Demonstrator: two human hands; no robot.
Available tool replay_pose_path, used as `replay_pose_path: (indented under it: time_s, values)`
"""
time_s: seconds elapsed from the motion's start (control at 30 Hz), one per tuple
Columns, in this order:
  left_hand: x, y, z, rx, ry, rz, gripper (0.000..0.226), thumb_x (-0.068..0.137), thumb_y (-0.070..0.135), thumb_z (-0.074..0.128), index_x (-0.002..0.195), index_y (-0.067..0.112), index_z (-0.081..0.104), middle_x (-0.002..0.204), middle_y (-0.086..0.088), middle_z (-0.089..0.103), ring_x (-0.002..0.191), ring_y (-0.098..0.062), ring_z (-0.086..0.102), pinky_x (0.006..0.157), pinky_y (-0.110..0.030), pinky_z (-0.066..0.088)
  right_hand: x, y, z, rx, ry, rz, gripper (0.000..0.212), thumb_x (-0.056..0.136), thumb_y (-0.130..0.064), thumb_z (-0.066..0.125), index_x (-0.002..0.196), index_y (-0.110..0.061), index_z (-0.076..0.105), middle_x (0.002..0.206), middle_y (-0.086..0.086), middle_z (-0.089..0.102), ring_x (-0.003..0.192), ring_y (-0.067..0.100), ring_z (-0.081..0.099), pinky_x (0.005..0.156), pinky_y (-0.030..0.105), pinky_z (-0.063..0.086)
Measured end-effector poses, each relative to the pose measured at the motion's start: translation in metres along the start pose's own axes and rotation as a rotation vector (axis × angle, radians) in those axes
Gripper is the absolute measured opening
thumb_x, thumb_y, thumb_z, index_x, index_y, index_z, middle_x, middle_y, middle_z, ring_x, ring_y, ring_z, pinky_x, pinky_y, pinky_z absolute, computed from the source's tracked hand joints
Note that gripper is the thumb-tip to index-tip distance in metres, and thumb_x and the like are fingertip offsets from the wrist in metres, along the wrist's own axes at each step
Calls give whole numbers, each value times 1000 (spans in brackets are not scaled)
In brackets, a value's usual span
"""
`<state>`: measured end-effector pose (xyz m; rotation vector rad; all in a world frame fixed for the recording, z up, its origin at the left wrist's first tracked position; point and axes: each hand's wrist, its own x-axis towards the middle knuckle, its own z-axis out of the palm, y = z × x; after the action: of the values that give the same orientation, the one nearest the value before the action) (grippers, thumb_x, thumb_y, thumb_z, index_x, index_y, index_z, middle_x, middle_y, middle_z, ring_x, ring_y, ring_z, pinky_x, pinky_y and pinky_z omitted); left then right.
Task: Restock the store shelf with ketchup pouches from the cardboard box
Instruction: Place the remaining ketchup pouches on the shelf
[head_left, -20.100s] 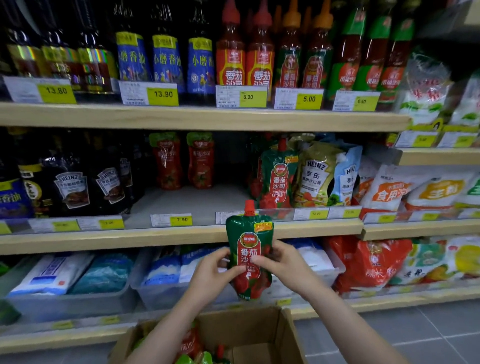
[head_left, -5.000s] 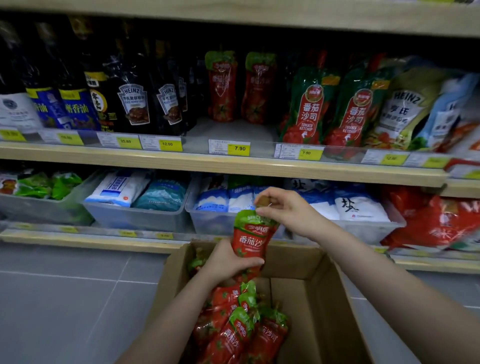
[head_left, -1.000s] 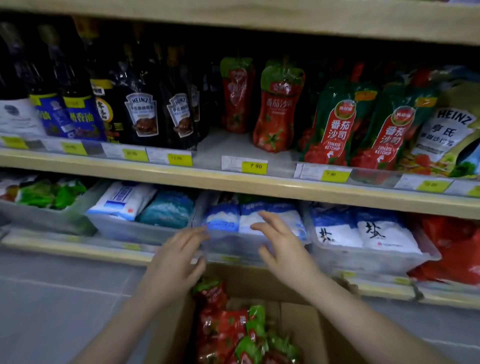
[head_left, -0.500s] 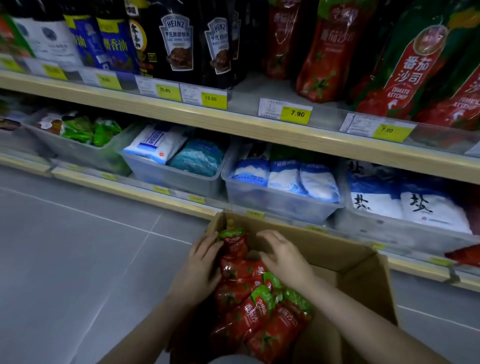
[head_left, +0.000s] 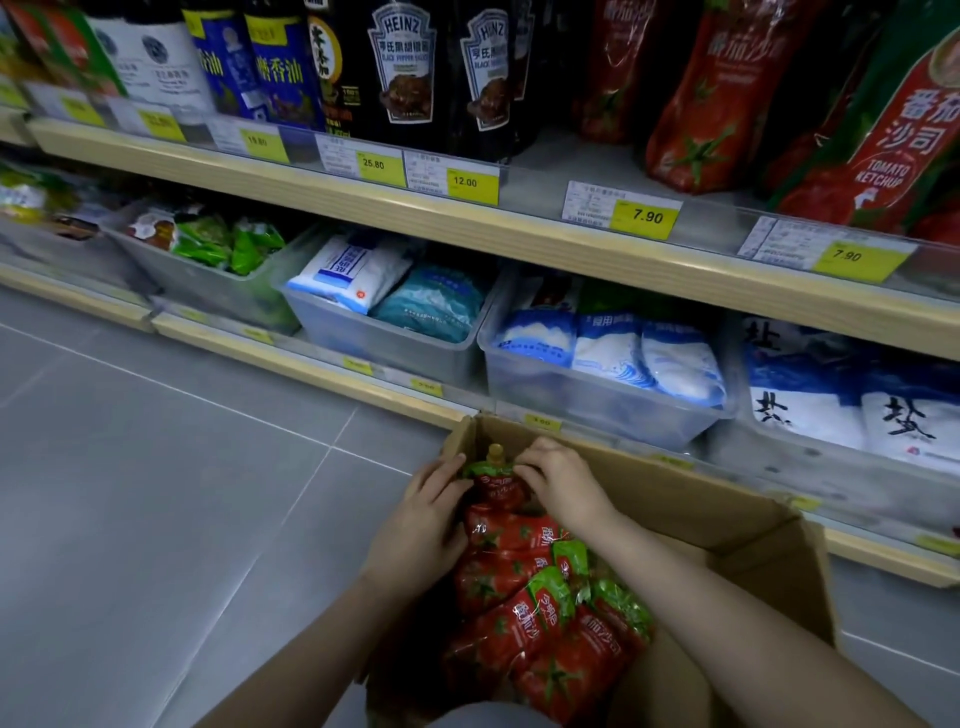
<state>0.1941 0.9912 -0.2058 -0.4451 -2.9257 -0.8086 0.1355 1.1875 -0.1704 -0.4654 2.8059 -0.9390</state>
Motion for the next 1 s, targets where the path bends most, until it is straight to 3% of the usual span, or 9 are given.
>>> replay_pose_path:
  time_s: [0.17,0.27,0.37,0.5,0.57,0.67,0.8,0.93,1.0]
  values:
    - [0,3,-4,22,-15,-13,56,79,44,40,124,17,56,145,-1,41,135,-23,29,103,-43,43,-9,3,-18,61,38,-7,18,89,-18,59,99,-11,72,98,4,70,92,18,63,87,34,49]
    - [-1,12,-10,43,-39,-49,60,80,52,53,132,22,48,148,6,36,138,-17,25,108,-39,38,-17,0,-40,63,52,8,20,88,-22,59,101,-12,72,103,2,71,95,18,63,89,33,49]
    - [5,29,-16,31,-24,-93,82,69,62,66,136,22,40,145,4,37,136,-16,29,111,-39,32,-27,-9,-66,127,56,0,19,89,-18,59,100,-9,72,96,0,69,89,12,62,84,24,47]
    - [38,63,-20,-347,-68,-219,103,49,58,81,135,22,39,136,4,47,127,-12,41,109,-34,34,-40,-23,-104,214,74,3,19,89,-16,59,96,-5,72,79,-14,61,72,-11,57,69,4,39]
    - [53,82,-20,-567,-202,-225,93,48,45,88,128,25,44,126,7,55,118,-9,50,104,-37,42,-46,-27,-121,264,78,24,18,88,-15,60,96,-6,72,82,-10,64,72,-15,57,69,2,41]
    - [68,107,-21,-671,-295,-176,58,57,27,88,105,34,56,106,11,65,105,-11,61,93,-30,50,-55,-30,-143,323,93,43,15,86,-16,62,94,-8,73,82,-8,67,72,-10,59,71,8,46]
    - [80,137,-28,-576,-269,-102,42,61,29,86,94,31,62,95,8,67,88,-1,61,76,-10,46,-62,-33,-167,491,132,89,15,79,-11,70,94,-9,67,86,-1,66,79,6,61,73,22,51]
    - [87,164,-33,-380,-321,-12,60,58,43,85,109,18,64,102,1,70,95,-11,63,85,-27,51,-63,-40,-178,449,139,225,24,72,-20,78,88,-7,69,78,2,67,70,10,63,63,21,52]
    - [87,175,-35,-350,-302,-21,63,57,47,84,110,19,64,102,1,70,95,-12,63,87,-31,51,-65,-39,-184,452,176,258,24,71,-24,78,79,-4,68,70,3,67,67,14,64,65,29,53]
